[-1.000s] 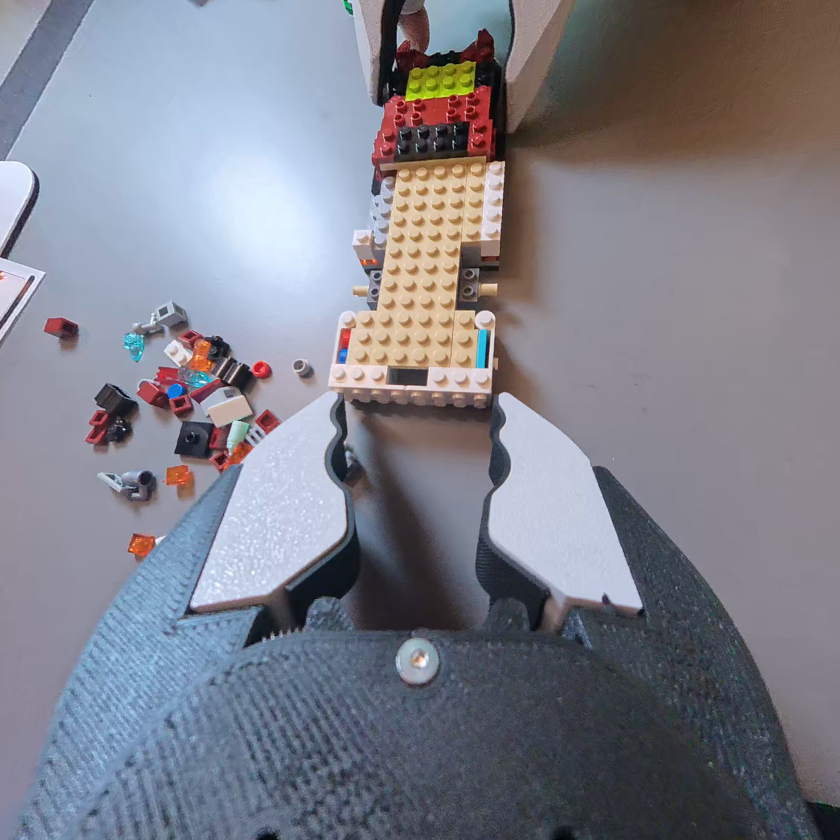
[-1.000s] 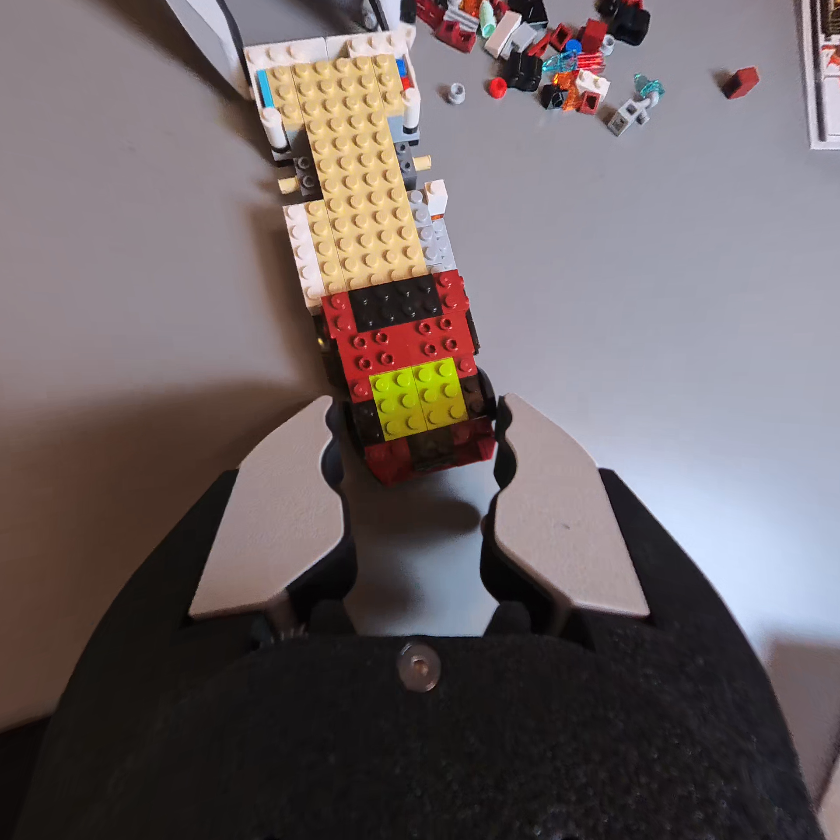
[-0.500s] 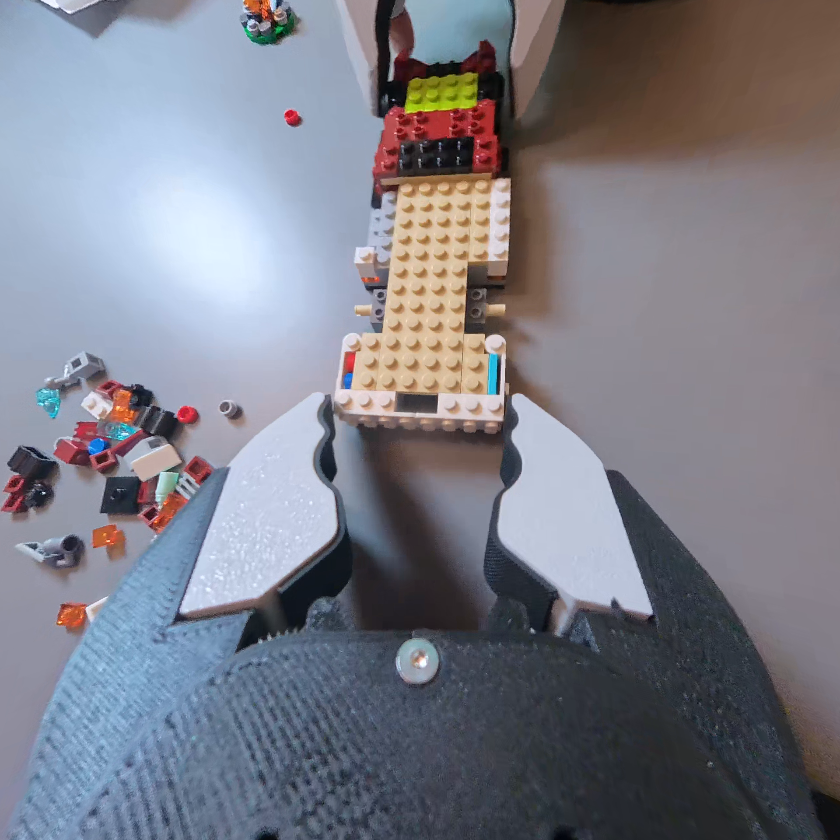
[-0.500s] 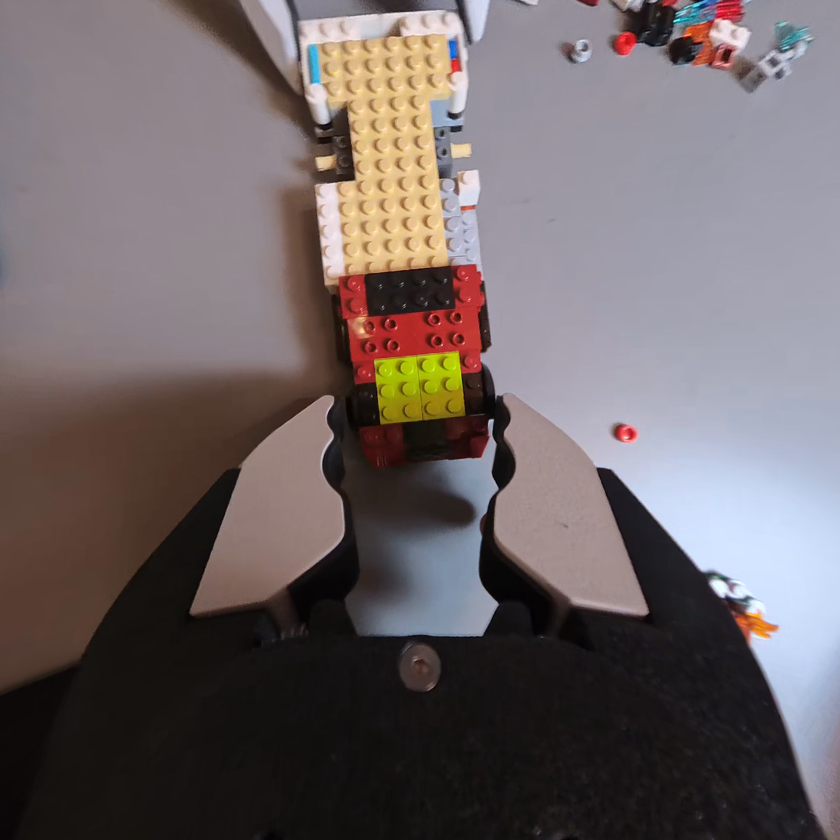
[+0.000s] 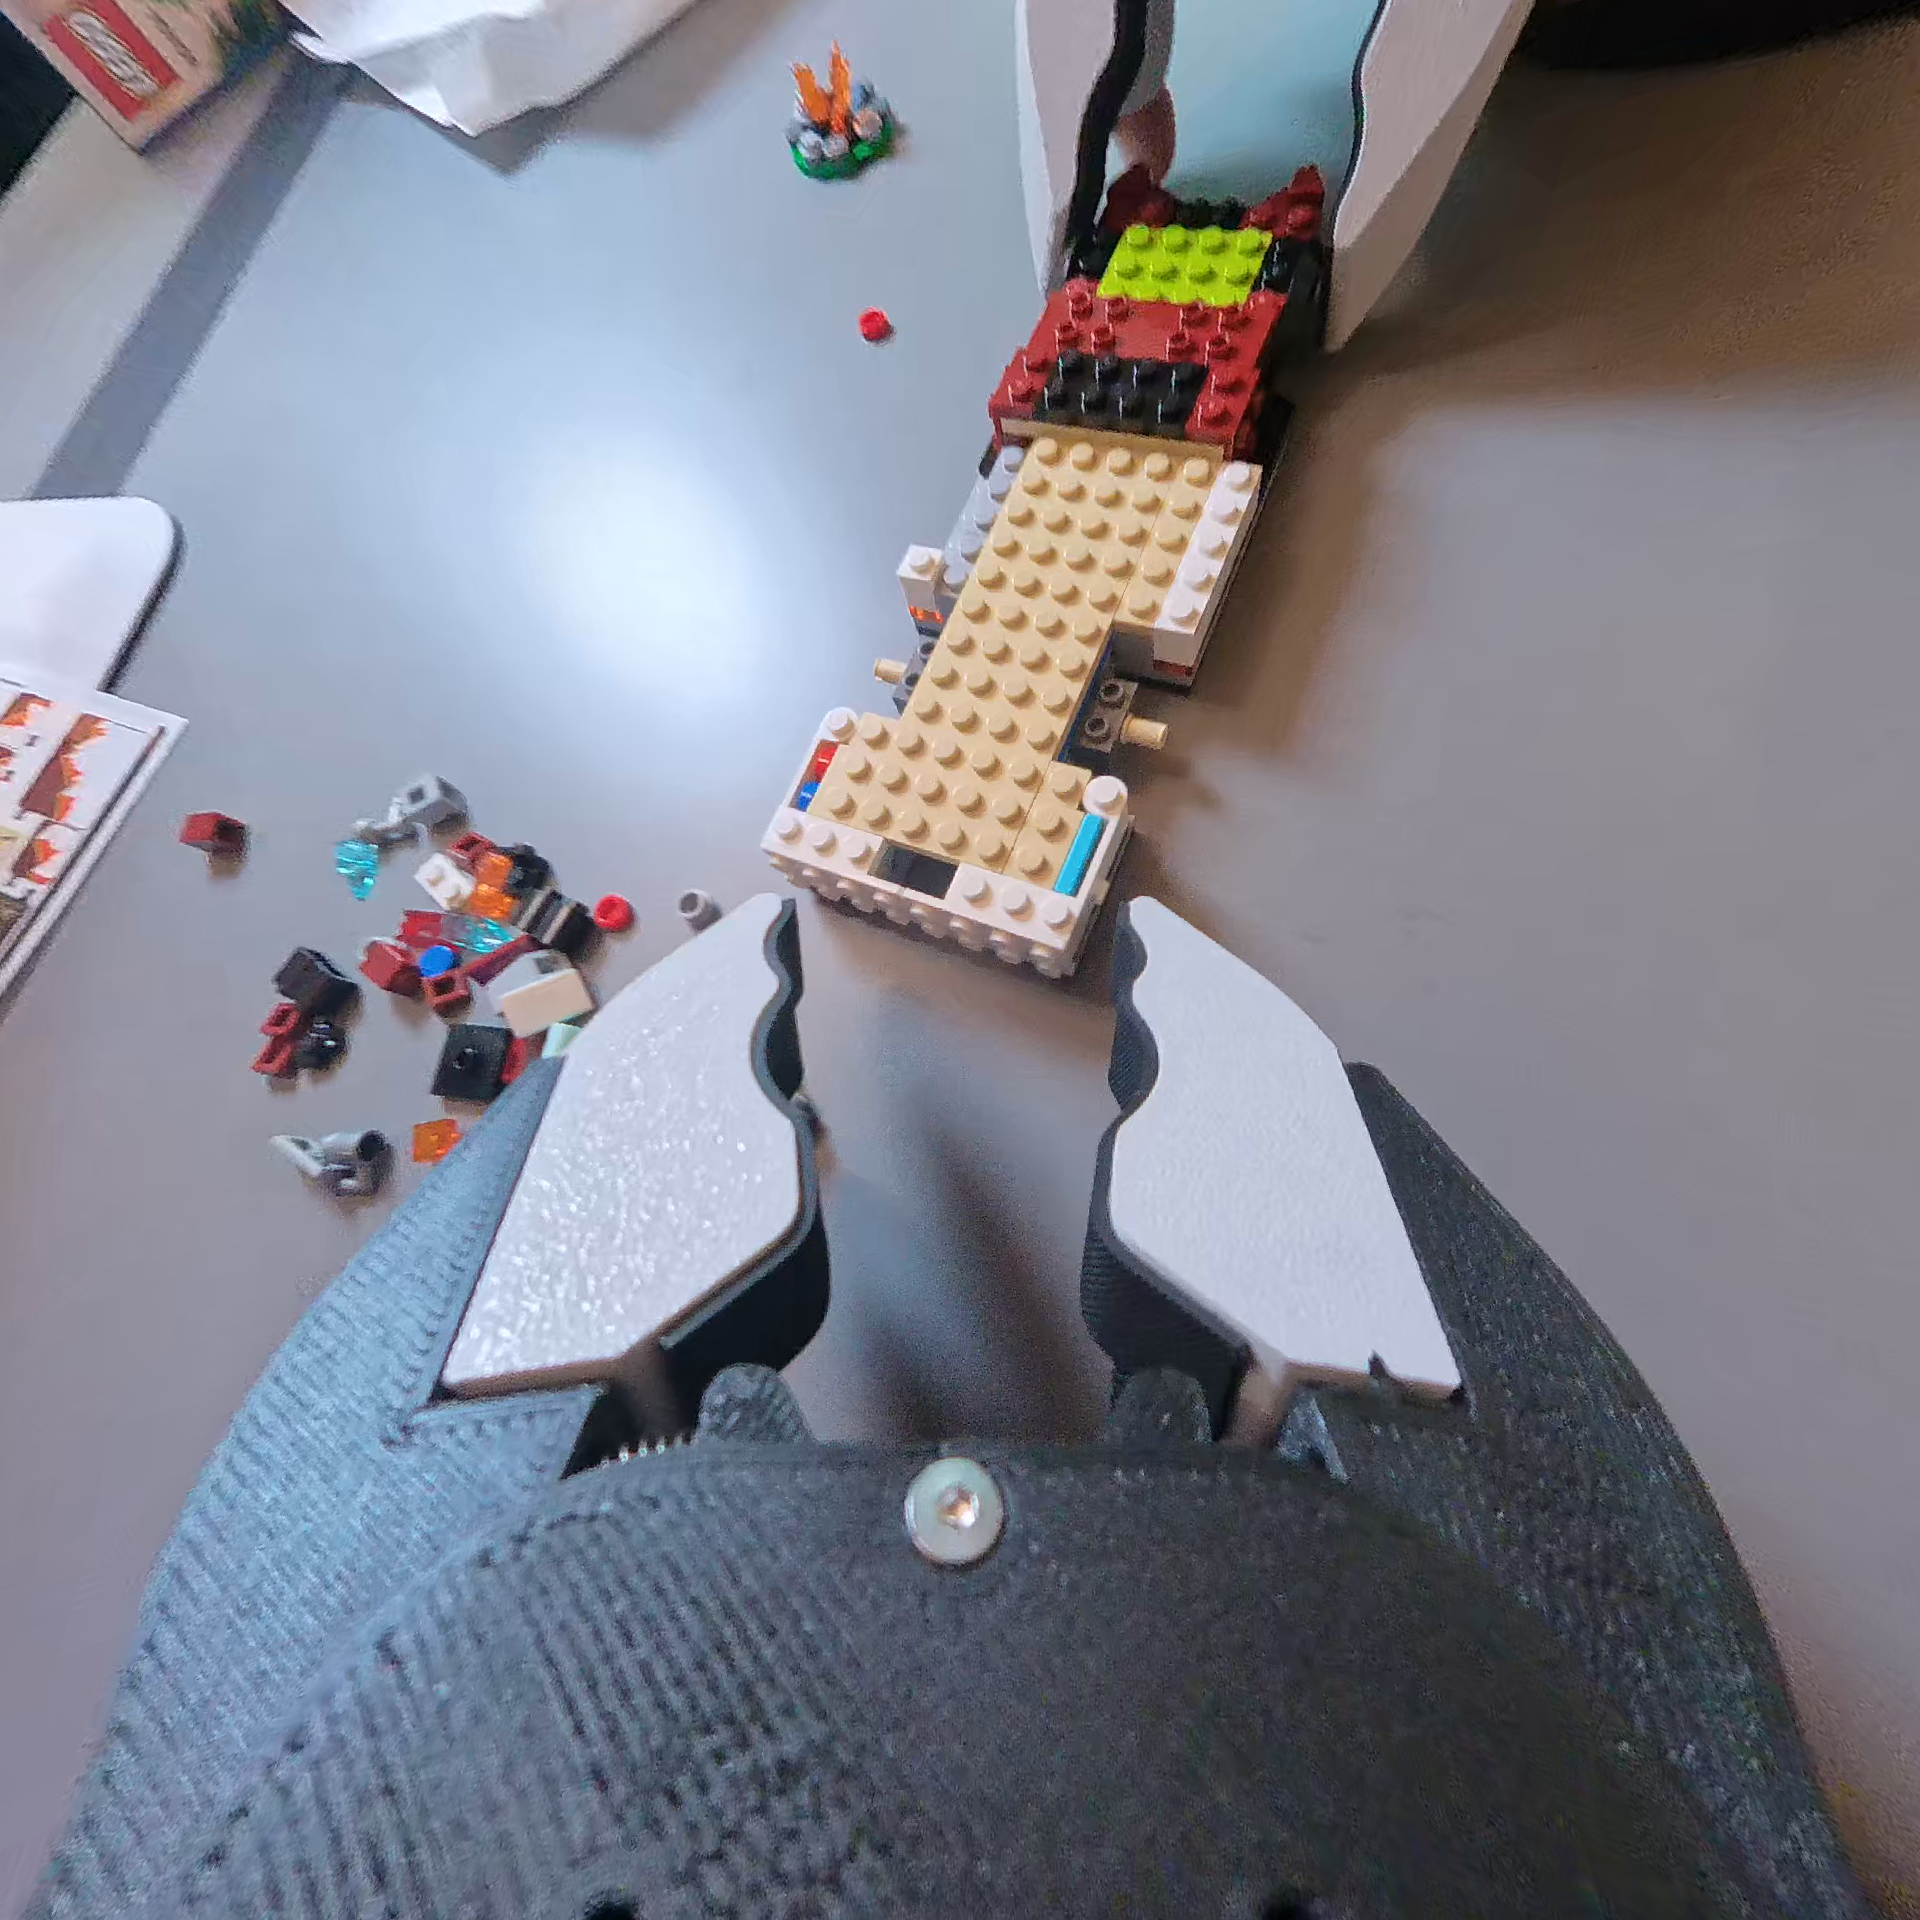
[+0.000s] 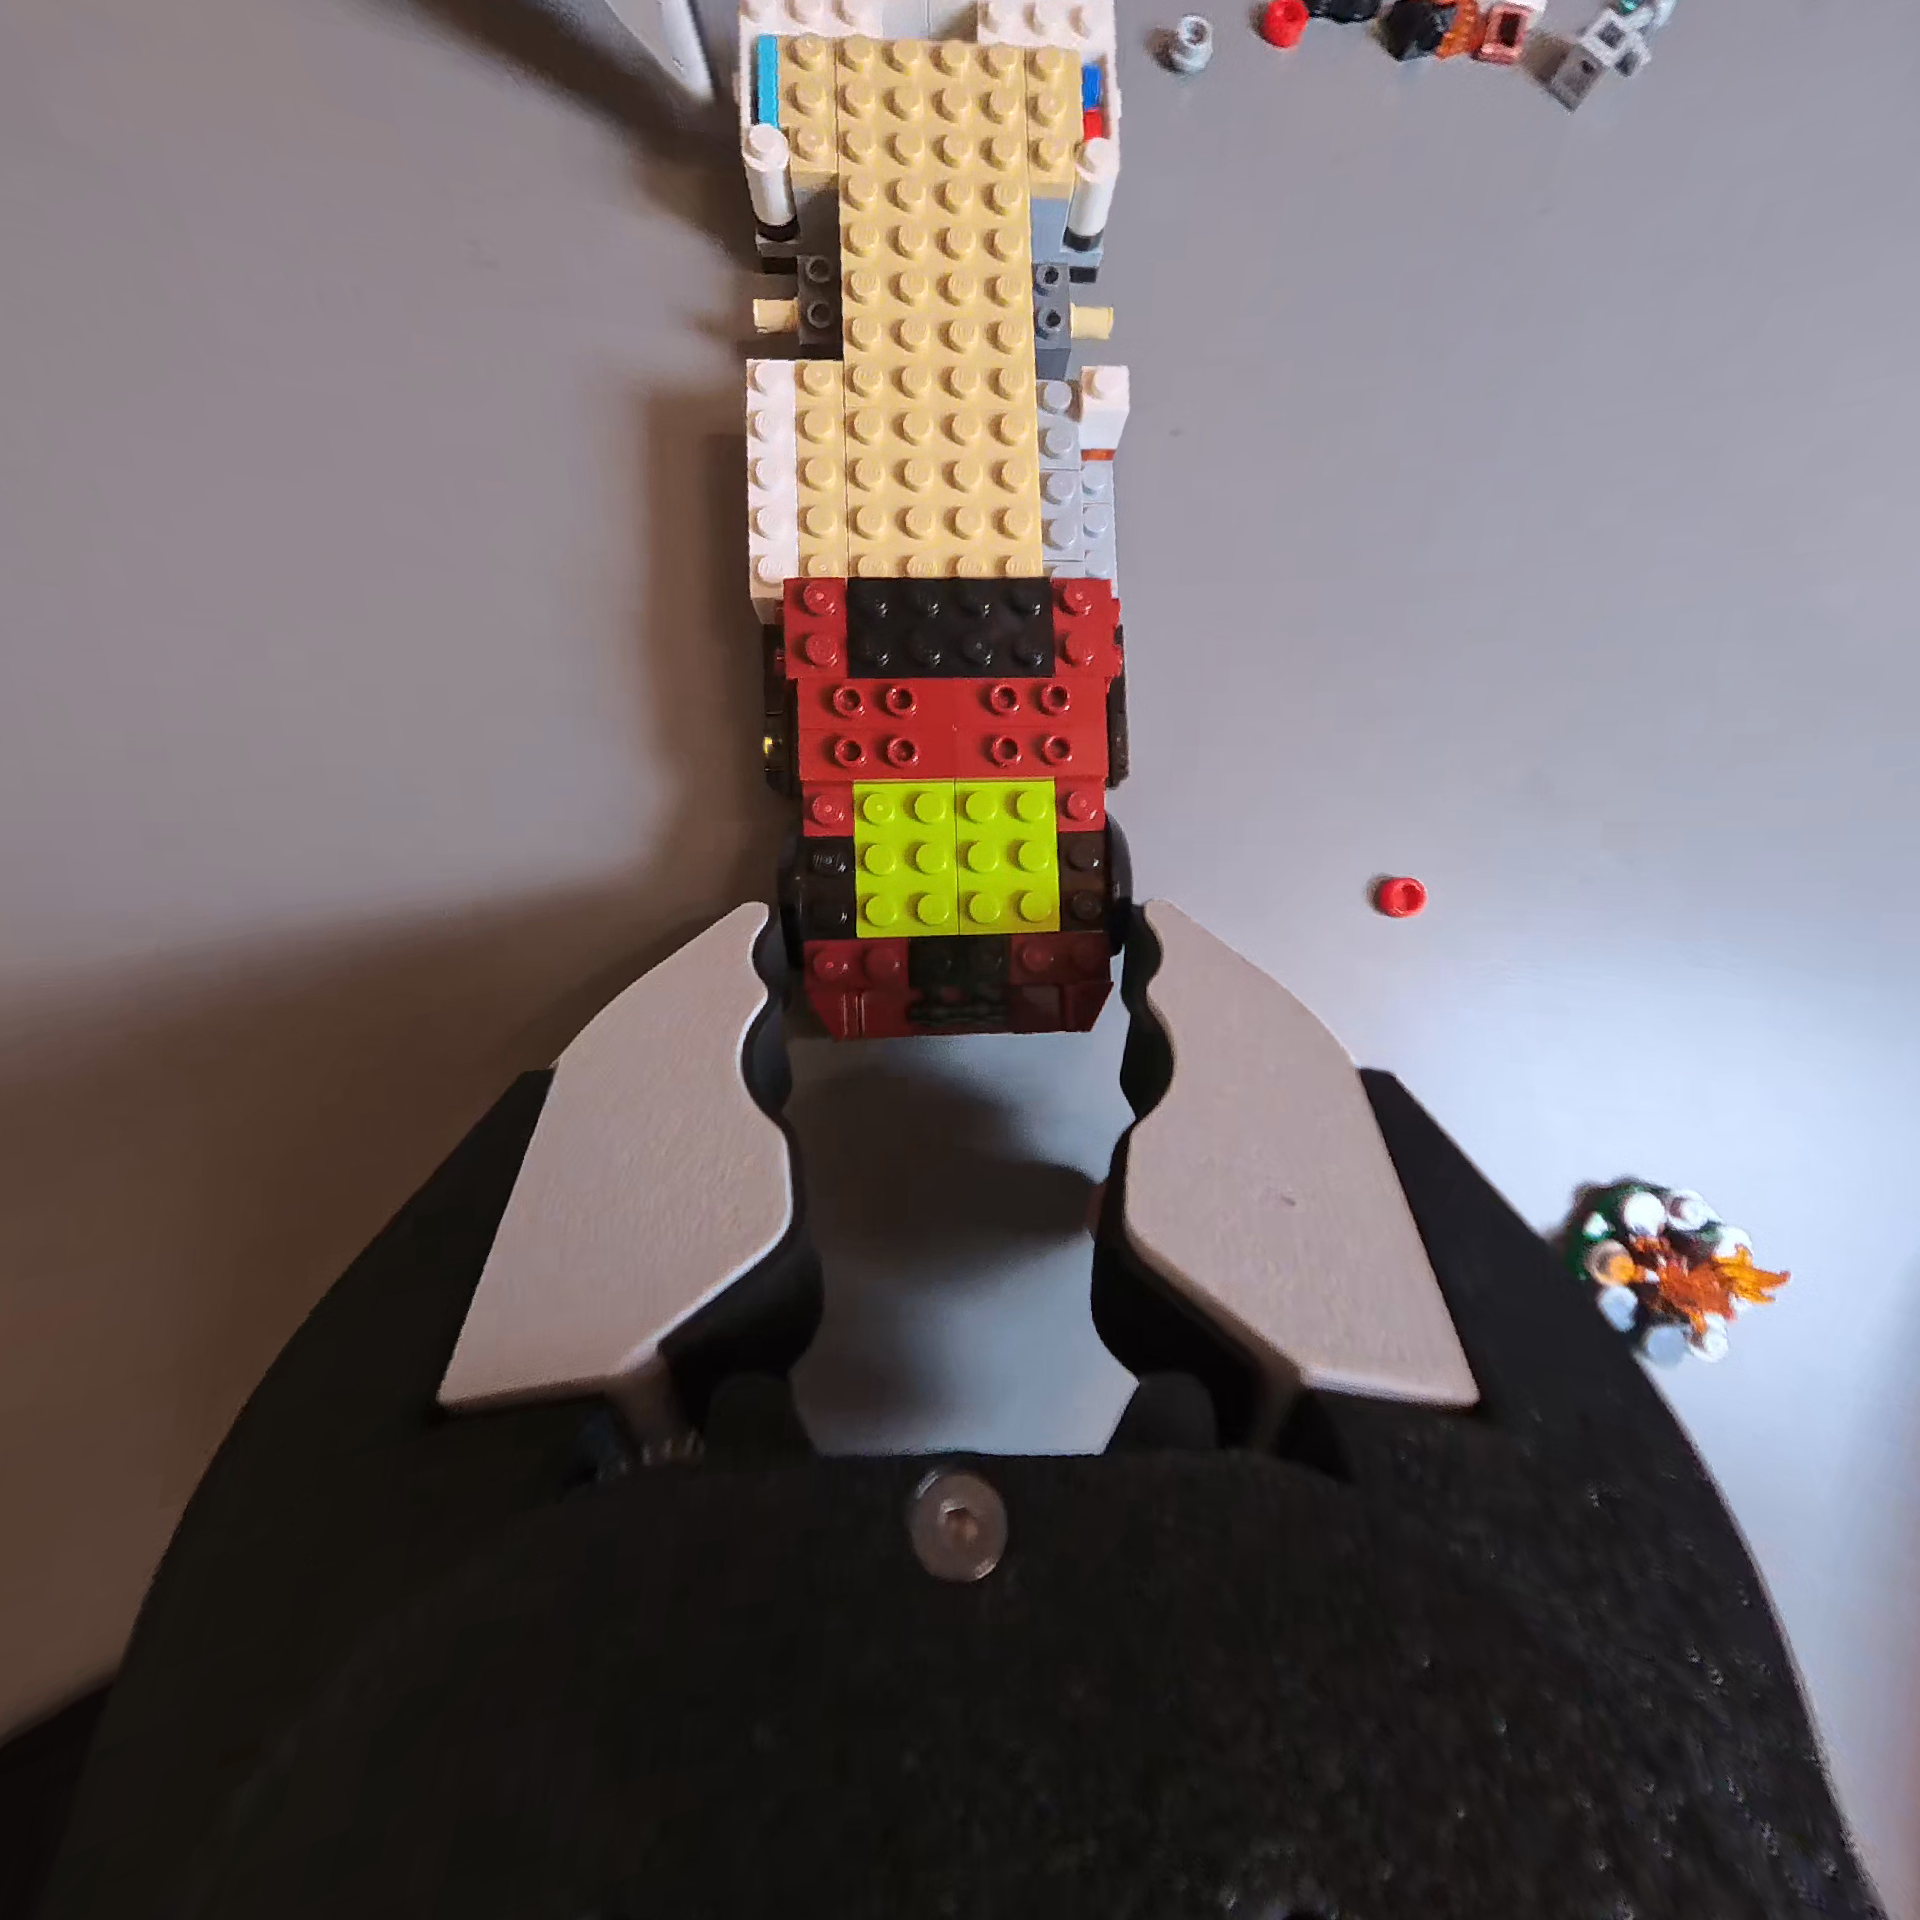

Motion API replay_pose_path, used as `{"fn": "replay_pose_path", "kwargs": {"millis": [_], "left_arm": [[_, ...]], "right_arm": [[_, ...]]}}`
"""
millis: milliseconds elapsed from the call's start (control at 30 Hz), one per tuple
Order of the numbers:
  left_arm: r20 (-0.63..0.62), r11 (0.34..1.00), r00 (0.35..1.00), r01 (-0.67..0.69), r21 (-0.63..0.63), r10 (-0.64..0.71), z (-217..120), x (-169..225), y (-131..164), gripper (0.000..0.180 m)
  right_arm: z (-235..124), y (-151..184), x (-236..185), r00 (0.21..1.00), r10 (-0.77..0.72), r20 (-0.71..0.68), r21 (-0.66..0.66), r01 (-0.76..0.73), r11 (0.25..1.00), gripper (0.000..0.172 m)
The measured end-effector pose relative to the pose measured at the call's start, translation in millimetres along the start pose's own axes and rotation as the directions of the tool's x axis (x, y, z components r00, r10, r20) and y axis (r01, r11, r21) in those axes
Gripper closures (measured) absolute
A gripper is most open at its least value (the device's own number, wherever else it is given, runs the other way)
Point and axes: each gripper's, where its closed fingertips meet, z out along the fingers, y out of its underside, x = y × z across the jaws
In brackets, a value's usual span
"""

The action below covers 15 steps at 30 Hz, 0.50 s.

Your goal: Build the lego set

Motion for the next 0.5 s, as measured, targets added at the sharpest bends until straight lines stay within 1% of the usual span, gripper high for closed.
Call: {"fn": "replay_pose_path", "kwargs": {"millis": [100,167,267,367,500], "left_arm": [[0.053,0.997,0.998,0.029,0.067,-0.032,-7,-12,-10,0.126],[0.081,0.987,0.994,0.061,0.15,-0.074,-14,-21,-19,0.136],[0.119,0.947,0.977,0.136,0.291,-0.177,-30,-38,-34,0.149],[0.119,0.896,0.958,0.193,0.4,-0.259,-46,-49,-45,0.16],[0.154,0.856,0.94,0.199,0.477,-0.304,-61,-60,-50,0.177]], "right_arm": [[-1,3,7,0.998,0.058,-0.038,0.002,-0.058,0.998,0.11],[-1,2,11,0.994,0.089,-0.061,0.007,-0.088,0.996,0.11],[2,0,17,0.986,0.133,-0.098,0.019,-0.132,0.991,0.11],[3,-2,24,0.978,0.166,-0.129,0.038,-0.163,0.986,0.11],[2,-4,27,0.978,0.146,-0.148,0.07,-0.137,0.988,0.11]]}}
